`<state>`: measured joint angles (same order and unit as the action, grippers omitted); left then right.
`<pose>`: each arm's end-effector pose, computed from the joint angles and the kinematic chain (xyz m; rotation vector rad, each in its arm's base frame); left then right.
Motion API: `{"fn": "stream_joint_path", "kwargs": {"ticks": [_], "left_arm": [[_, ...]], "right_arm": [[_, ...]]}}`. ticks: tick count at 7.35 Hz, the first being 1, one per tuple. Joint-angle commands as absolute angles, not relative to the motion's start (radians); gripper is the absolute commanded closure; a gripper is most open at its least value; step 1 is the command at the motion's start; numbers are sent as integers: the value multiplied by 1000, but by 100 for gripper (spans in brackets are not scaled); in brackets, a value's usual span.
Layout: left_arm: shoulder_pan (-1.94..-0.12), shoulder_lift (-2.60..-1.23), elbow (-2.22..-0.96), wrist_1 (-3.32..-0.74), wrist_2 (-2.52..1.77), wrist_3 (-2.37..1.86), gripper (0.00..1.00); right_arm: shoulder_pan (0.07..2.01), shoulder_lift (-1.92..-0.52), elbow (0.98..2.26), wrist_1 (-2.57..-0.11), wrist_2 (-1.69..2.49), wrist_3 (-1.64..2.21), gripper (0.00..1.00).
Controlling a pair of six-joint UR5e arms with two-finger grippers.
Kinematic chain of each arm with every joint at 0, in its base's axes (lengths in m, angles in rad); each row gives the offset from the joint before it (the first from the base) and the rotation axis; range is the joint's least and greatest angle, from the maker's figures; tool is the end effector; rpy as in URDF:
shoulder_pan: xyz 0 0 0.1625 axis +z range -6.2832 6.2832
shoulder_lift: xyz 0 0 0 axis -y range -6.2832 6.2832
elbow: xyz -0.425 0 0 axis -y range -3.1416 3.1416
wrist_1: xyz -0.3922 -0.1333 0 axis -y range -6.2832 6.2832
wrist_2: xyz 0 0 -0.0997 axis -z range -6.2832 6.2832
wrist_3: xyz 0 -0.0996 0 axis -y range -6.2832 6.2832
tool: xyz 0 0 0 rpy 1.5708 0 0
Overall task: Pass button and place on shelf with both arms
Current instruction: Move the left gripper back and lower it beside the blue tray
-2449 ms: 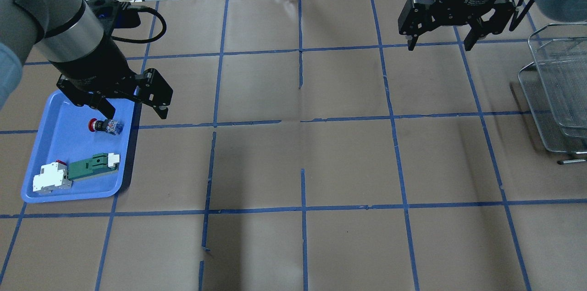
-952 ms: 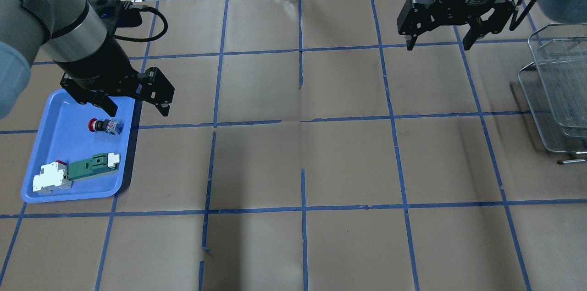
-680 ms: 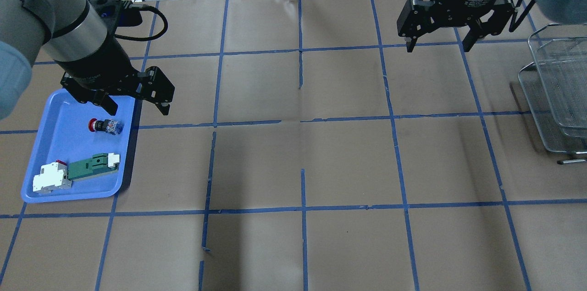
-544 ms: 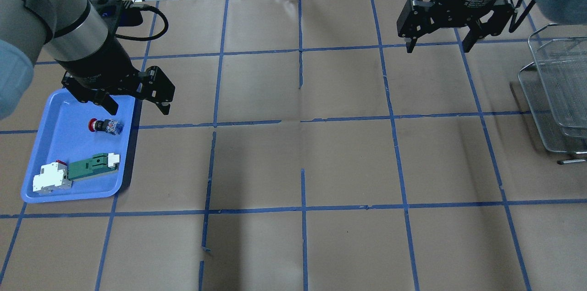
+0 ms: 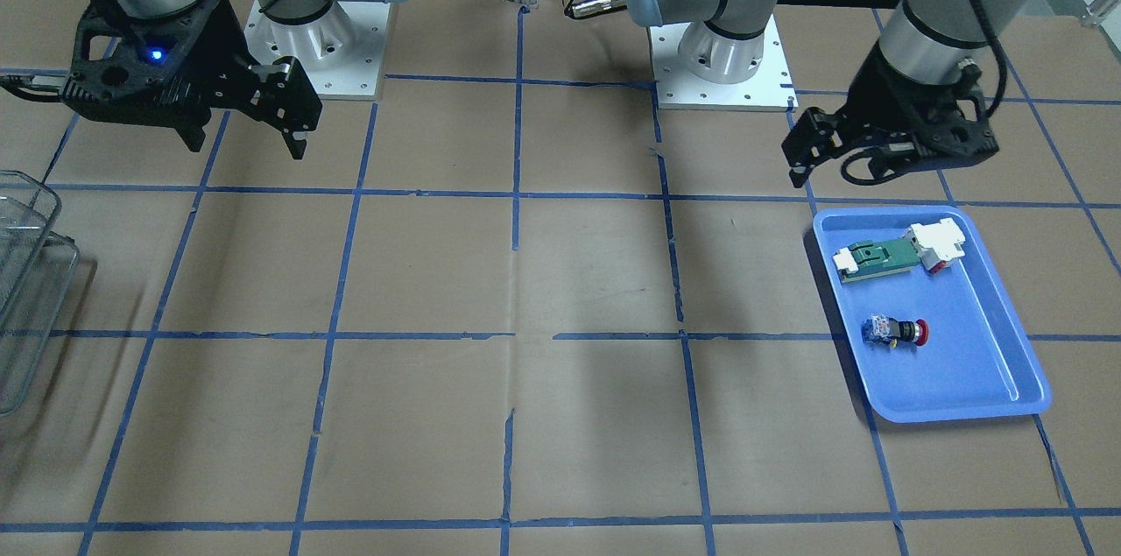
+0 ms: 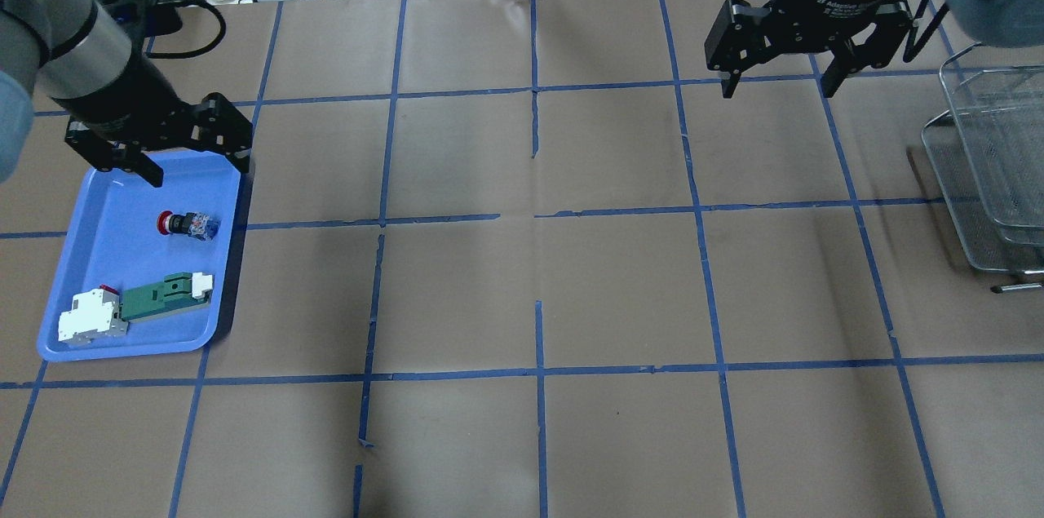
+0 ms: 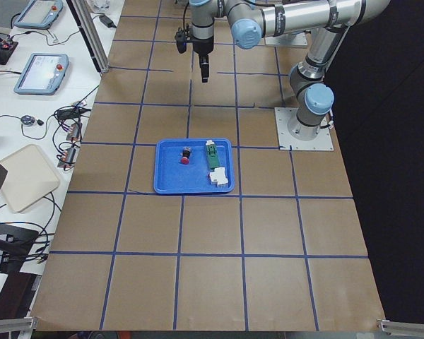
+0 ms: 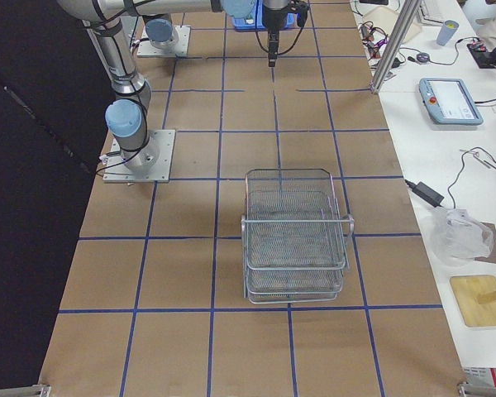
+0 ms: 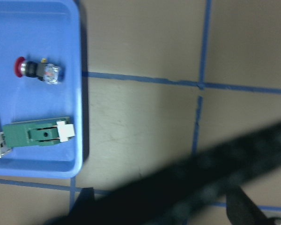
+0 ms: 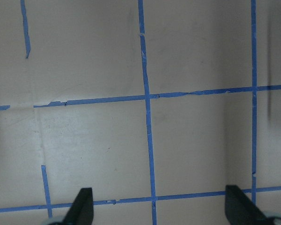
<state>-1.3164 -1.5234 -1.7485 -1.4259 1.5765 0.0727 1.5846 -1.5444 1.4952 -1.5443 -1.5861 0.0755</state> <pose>-0.0102 -0.4882 0.4379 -0.2843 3.1206 -0.0211 0.1387 -0.5030 0.5093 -0.0967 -3.1256 0.0365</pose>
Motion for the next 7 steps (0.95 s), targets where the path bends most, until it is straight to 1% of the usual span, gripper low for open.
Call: {"fn": "stream_joint_path", "kwargs": {"ticks": [1, 3, 4, 5, 6, 7], "left_arm": [[-1166, -1563, -1764, -1304, 1542, 77, 0], [-1007, -1618, -1753, -1296, 1511, 71, 0], [-956, -1656, -1756, -1276, 1464, 55, 0], [-915, -1704, -1759, -1168, 1457, 19, 0], [-878, -1756, -1759, -1125, 1456, -45, 0], [-846, -1799, -1743, -1124, 1454, -54, 0]], "right_arm": [[1586, -1546, 1496, -1545, -1586, 83, 0], [1586, -1543, 1497, -1546, -1586, 78, 0], [1585, -1542, 1500, -1545, -1586, 75, 0], [1586, -1545, 1512, -1546, -1586, 77, 0], [1586, -1545, 1517, -1548, -1586, 75, 0], [1586, -1545, 1519, -1548, -1586, 75, 0]]}}
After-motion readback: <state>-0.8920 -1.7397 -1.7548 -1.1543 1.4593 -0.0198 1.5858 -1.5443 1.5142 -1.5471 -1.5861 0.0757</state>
